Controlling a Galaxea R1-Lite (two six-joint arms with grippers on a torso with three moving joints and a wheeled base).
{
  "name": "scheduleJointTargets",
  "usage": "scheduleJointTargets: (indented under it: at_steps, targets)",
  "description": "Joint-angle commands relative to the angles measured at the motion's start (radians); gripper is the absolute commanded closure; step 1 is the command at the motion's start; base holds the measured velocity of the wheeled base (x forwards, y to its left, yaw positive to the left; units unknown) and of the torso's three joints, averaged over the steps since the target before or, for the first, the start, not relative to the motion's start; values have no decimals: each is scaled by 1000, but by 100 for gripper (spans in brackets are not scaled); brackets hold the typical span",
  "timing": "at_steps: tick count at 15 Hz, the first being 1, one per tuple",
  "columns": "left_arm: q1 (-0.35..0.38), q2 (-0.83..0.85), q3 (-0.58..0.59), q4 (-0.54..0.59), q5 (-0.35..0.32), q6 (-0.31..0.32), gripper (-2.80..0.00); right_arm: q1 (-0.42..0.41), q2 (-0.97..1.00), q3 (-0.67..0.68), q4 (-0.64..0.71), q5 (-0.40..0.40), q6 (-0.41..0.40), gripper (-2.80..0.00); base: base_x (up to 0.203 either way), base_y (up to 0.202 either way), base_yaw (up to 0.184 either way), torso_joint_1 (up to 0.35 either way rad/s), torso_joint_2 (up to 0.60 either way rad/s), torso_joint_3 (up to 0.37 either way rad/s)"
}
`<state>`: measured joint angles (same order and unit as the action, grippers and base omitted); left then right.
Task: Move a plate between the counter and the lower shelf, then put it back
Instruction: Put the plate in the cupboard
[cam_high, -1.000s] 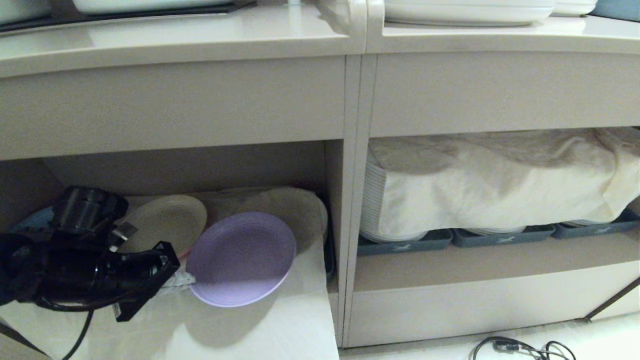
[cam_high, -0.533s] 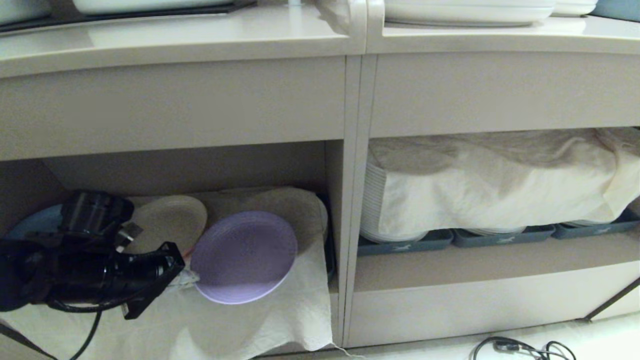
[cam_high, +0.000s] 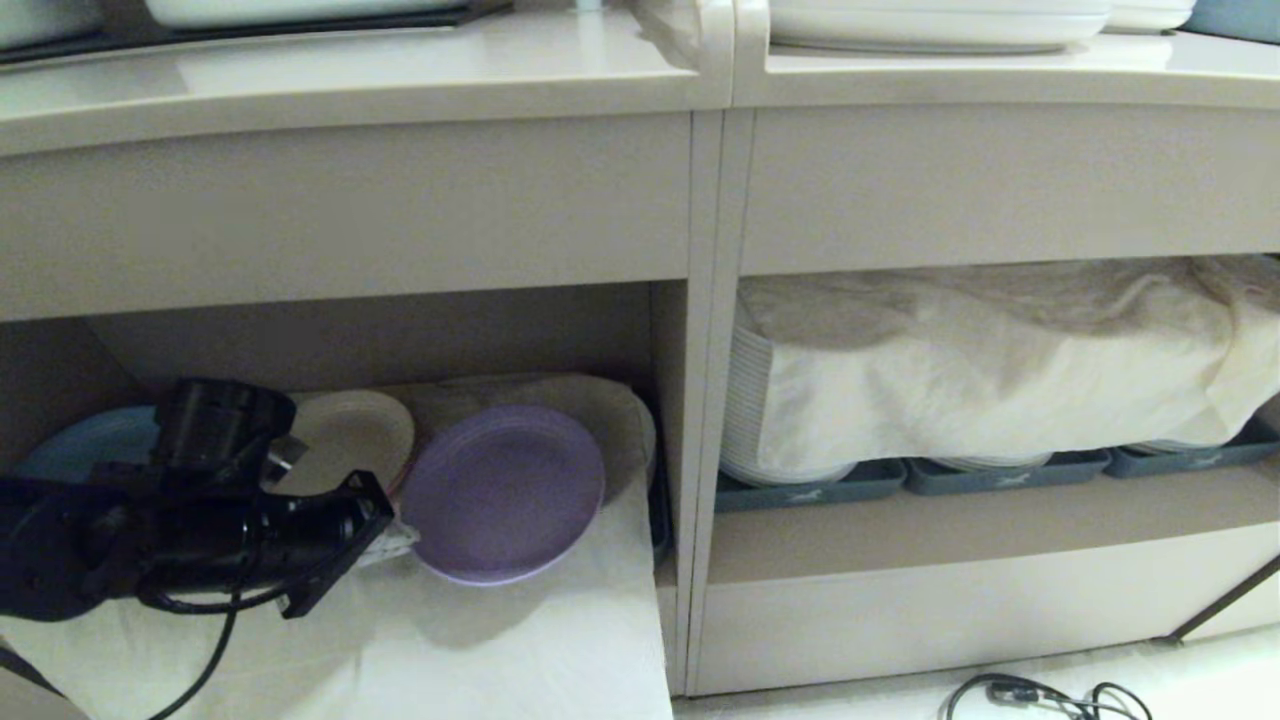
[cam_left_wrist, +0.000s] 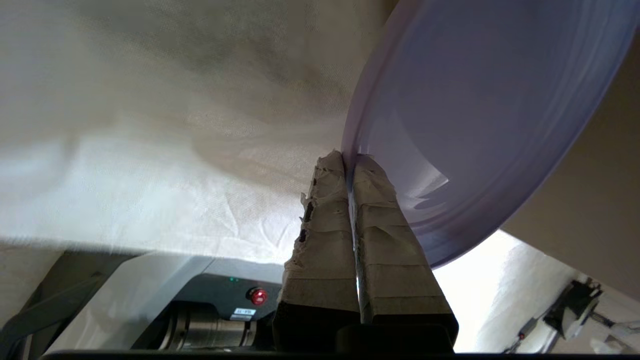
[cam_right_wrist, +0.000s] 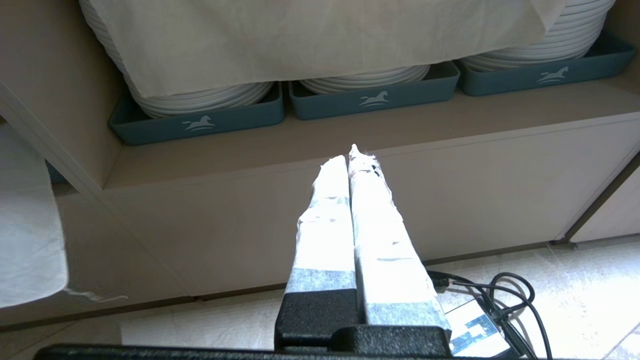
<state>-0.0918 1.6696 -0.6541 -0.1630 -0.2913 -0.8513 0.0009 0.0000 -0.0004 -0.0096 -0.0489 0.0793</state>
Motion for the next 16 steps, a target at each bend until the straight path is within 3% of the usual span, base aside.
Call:
scheduleJointTargets:
  at_steps: [1,16]
  targets:
    - [-14,17,-7,-4,0,-6,0,1,0,-1,-1,0,0,0,0,0,0,0,0,0]
    - [-60,102,-100,-4,65,-60,0,1,1,0,-1,0,0,0,0,0,0,0,0,0]
